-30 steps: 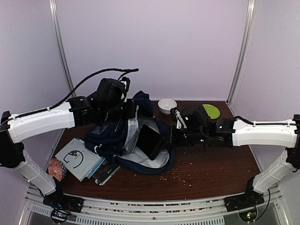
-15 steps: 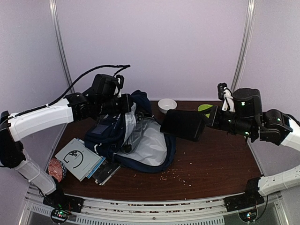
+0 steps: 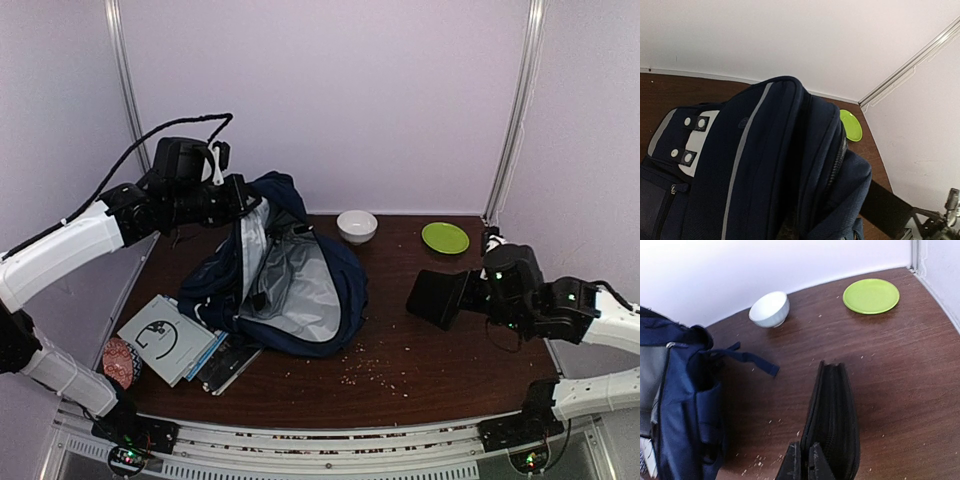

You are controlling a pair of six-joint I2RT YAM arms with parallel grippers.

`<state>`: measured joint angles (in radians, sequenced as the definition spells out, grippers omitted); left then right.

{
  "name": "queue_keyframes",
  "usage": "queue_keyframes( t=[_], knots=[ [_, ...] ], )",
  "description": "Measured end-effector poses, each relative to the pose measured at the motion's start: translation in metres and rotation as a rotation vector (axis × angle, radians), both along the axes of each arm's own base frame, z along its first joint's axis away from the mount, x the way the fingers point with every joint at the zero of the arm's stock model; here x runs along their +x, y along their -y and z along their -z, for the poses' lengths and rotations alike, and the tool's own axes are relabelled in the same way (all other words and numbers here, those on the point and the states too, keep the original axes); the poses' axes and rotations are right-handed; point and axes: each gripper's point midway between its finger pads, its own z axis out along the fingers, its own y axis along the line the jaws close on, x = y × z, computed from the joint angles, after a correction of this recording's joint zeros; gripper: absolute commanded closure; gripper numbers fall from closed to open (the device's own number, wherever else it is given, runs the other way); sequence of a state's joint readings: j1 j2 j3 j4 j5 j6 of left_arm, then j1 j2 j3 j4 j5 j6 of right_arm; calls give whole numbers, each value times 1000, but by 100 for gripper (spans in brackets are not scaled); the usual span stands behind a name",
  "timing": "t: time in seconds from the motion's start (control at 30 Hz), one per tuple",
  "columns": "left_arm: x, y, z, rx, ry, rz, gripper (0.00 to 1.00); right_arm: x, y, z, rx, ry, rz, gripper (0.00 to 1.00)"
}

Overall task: Pack the student bag
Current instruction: Pick up the personal item from the student bag, then place the personal item at the center of the board.

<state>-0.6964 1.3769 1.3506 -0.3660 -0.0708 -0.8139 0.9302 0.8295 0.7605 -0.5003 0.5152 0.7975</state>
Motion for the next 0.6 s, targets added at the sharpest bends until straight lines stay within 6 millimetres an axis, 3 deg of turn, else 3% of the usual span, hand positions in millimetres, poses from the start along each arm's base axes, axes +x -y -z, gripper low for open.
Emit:
queue_keyframes(
  t=[0.03, 0.07, 0.27, 0.43, 0.5, 0.6],
  knots=[
    [-1, 0, 1, -1, -5, 2, 100, 2, -1, 20, -16, -35, 4, 100],
    [-1, 1, 1, -2, -7, 4, 100, 5, -2, 27, -5, -36, 14, 100],
    [-2, 5, 6, -8, -25, 24, 100, 26, -13, 53, 93, -55, 36, 100],
    [-1, 10, 13, -1, -39, 39, 100, 28, -9, 107, 87, -161, 55, 100],
    [0, 11, 16, 5, -43, 44, 100, 26, -9, 115, 91, -184, 54, 100],
    [0, 12, 20, 13, -41, 48, 100, 24, -11, 105, 129, -163, 37, 100]
  ],
)
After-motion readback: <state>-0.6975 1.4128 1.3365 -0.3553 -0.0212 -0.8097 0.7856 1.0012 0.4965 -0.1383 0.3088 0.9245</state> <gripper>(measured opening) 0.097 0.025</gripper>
